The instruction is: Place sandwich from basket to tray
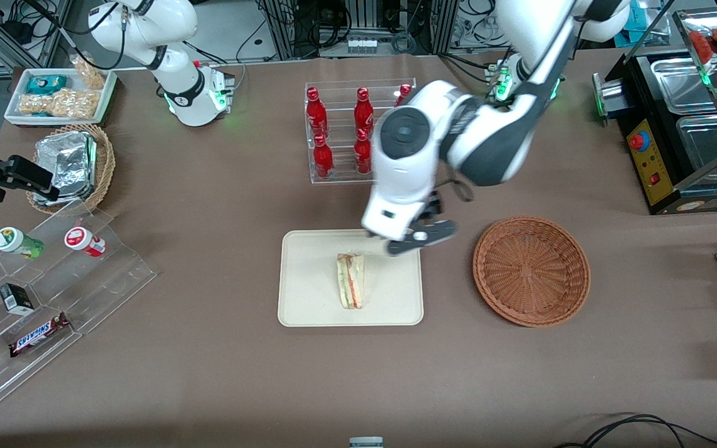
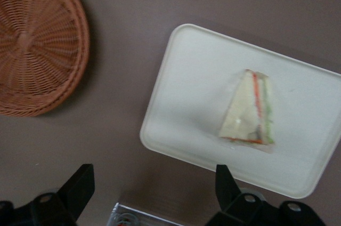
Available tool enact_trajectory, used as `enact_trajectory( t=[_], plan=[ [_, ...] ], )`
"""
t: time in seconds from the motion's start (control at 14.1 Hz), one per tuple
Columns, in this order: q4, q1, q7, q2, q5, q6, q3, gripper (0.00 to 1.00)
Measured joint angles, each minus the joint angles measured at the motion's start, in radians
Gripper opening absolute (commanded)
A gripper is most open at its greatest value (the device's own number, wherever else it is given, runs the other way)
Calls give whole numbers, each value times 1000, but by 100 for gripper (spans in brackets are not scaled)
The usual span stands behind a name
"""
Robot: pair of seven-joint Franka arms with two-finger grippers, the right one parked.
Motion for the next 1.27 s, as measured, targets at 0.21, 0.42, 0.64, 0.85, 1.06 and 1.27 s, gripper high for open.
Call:
enact_trajectory(
  t=[0.21, 0.42, 0.64, 0.85, 1.06, 1.27],
  plan=[
    [-165, 105, 68, -91, 0, 3, 2, 100],
    [-325, 212, 219, -224, 0, 2, 4, 100],
    [-455, 312, 352, -350, 0, -1, 5, 100],
    [-510, 398, 454, -432, 0, -38, 7, 100],
    [-514, 484, 578, -479, -6, -70, 5, 100],
    [-479, 583, 780, -524, -63, -136, 3, 100]
  ],
)
